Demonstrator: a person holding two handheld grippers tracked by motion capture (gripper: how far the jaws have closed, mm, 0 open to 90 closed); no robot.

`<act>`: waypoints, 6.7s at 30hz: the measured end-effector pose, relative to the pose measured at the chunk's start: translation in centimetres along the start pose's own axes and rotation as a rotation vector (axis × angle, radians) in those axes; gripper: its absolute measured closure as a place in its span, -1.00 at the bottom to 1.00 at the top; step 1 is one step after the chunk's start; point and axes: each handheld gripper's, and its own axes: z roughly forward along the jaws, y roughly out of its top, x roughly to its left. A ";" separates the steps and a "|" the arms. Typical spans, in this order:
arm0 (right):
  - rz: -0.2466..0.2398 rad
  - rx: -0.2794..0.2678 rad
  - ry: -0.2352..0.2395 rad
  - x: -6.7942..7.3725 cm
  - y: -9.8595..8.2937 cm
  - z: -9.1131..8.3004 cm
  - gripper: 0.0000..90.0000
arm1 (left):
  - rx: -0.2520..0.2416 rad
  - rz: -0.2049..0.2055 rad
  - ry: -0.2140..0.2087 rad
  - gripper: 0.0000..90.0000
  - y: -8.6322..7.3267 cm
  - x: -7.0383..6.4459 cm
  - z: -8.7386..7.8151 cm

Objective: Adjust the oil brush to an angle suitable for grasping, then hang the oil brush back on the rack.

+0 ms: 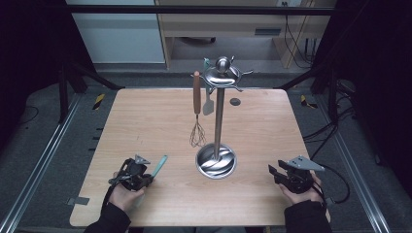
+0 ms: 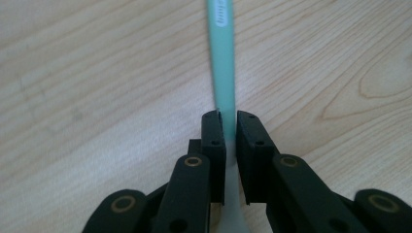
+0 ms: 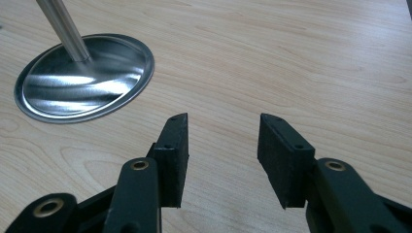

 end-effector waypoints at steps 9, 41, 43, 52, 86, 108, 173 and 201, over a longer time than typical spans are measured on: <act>0.007 0.002 0.002 0.0 0.0 0.0 0.22 | -0.021 0.036 0.010 0.74 0.1 0.2 0.3; 0.015 0.003 0.005 -0.1 0.0 -0.1 0.22 | 0.017 0.033 0.015 0.83 -0.1 -0.2 0.0; 0.013 0.004 0.004 -0.1 0.0 -0.1 0.22 | 0.011 0.039 0.020 0.84 -0.2 -0.1 -0.1; 0.020 0.002 0.004 -0.1 0.0 -0.1 0.22 | -0.108 0.018 0.006 0.84 -0.4 0.2 -2.5; 0.009 -0.005 -0.022 -0.4 -0.1 0.1 0.14 | -0.578 -0.016 0.013 0.84 -0.4 -0.9 -10.9; -0.006 0.000 -0.032 -0.6 -0.3 0.3 0.09 | -0.716 0.015 -0.034 0.84 0.8 -2.6 -14.6; -0.021 0.011 -0.042 -0.5 -0.2 0.5 0.09 | -0.913 0.158 -0.148 0.84 7.1 -9.8 -18.8; -0.020 0.009 -0.039 -0.6 -0.3 0.5 0.09 | -0.877 0.209 -0.109 0.84 8.9 -11.1 -18.2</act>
